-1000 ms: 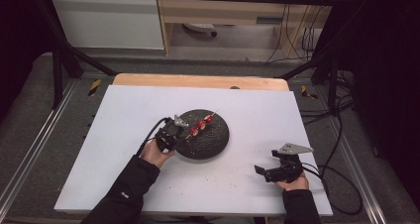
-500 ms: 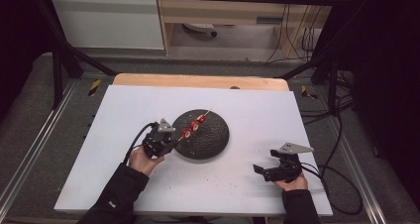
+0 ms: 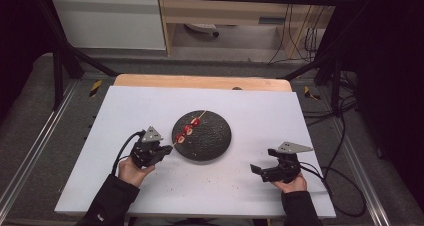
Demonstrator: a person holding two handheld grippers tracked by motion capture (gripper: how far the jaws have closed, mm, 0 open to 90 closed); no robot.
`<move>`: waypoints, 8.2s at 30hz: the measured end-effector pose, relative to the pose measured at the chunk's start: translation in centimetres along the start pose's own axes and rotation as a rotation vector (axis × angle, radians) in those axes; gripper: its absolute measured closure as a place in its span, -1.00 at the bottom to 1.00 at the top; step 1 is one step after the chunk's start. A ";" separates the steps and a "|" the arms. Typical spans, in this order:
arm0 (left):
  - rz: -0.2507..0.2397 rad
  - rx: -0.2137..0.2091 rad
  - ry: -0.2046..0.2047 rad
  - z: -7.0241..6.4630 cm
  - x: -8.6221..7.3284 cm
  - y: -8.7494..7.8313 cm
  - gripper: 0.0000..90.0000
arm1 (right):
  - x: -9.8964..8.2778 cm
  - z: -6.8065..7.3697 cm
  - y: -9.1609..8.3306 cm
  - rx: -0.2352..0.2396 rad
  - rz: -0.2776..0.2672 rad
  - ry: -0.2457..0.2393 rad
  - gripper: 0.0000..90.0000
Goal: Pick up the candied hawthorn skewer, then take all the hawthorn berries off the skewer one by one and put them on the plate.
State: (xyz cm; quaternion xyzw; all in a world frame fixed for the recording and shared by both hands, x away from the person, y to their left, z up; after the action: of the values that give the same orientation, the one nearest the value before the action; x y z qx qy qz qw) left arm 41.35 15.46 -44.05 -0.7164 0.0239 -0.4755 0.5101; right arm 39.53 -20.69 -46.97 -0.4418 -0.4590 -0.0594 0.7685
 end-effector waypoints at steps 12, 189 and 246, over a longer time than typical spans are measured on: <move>-0.040 -0.018 -0.019 -0.2 -1.5 -0.2 0.95 | 1.5 1.6 0.8 0.039 -0.033 0.008 -0.96; -0.130 -0.033 0.088 -7.3 0.1 1.0 0.96 | 9.6 8.3 8.2 0.261 -0.055 0.178 -0.45; -0.130 -0.011 0.017 -3.1 -4.7 -2.0 0.96 | 12.8 3.3 10.7 0.163 -0.042 0.230 0.37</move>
State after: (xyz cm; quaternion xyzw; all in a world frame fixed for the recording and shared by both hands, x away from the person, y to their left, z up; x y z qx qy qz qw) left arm 35.73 16.67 -45.55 -0.7151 -0.0158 -0.5134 0.4742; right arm 49.96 -7.81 -43.31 -0.3585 -0.3803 -0.0881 0.8480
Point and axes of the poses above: each handheld gripper's, and its own axes: y roughly forward along the jaws, x roughly out of its top, z roughly to its left, the point moved 6 cm from there along y, roughly forward along the jaws, and after that the axes turned 6 degrees about z, right-handed, at the moved point
